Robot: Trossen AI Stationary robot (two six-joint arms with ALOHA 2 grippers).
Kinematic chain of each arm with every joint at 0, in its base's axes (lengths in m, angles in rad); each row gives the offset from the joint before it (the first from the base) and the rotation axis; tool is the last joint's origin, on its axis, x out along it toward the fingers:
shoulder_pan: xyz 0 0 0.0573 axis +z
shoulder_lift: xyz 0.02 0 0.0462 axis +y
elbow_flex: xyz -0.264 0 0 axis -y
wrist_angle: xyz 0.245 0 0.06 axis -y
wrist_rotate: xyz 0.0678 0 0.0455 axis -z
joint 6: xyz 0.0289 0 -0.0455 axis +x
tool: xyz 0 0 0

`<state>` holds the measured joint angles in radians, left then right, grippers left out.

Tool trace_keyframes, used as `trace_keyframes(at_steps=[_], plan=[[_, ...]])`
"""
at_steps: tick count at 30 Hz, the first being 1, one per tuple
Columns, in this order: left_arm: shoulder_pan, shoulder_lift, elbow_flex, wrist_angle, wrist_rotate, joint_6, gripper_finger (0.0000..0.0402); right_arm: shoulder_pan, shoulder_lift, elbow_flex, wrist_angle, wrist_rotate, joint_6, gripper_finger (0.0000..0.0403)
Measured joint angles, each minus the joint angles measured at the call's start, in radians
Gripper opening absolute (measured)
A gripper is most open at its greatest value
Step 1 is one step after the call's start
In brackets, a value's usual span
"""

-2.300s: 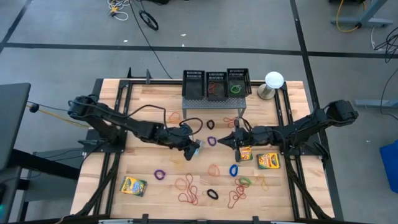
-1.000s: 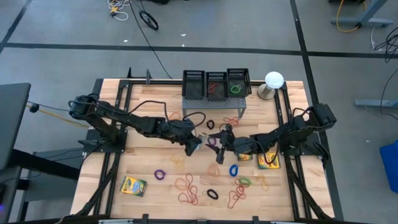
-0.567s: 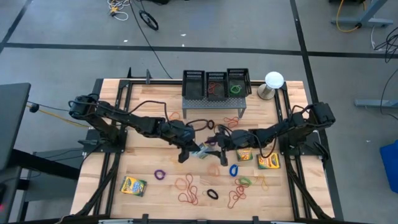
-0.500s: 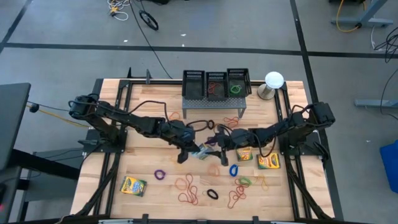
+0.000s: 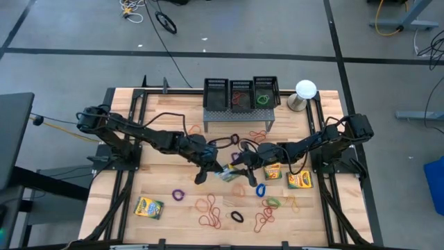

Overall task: Sort rubber bands into baskets
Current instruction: Put the crayon box into the left black basket on the shelf

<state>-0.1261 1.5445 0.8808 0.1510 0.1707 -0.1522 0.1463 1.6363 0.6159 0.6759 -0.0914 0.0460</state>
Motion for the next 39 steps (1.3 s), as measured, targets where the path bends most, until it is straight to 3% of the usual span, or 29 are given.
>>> trace_keyframes(at_steps=[5, 10, 14, 19, 23, 29, 34, 39], plan=[[-0.007, -0.003, 0.021, 0.000, -0.002, 0.018, 0.0039, 0.000, 0.000, 0.000, -0.001, -0.003, 0.001, 0.0108], [-0.018, -0.003, 0.054, -0.044, -0.004, 0.022, 0.0053, 0.000, 0.000, 0.000, 0.008, -0.004, 0.002, 0.0100], [-0.025, -0.034, 0.102, -0.180, -0.031, 0.012, 0.0077, 0.006, 0.000, 0.000, 0.013, 0.048, 0.001, 0.0101], [-0.061, -0.122, 0.120, -0.362, -0.152, 0.049, 0.0127, 0.008, 0.000, 0.000, 0.035, 0.039, -0.005, 0.0100], [-0.121, -0.189, 0.121, -0.472, -0.295, 0.271, 0.0172, -0.014, 0.000, 0.000, 0.077, -0.080, 0.013, 0.0100], [-0.251, -0.197, 0.120, -0.460, -0.480, 0.791, 0.0223, -0.057, 0.000, 0.000, 0.130, -0.249, 0.097, 0.0100], [-0.304, -0.147, 0.120, -0.447, -0.606, 1.137, 0.0236, -0.081, 0.000, 0.000, 0.153, -0.317, 0.197, 0.0100], [-0.313, -0.089, 0.119, -0.365, -0.720, 1.373, 0.0235, -0.095, 0.000, 0.000, 0.171, -0.388, 0.282, 0.0100]])
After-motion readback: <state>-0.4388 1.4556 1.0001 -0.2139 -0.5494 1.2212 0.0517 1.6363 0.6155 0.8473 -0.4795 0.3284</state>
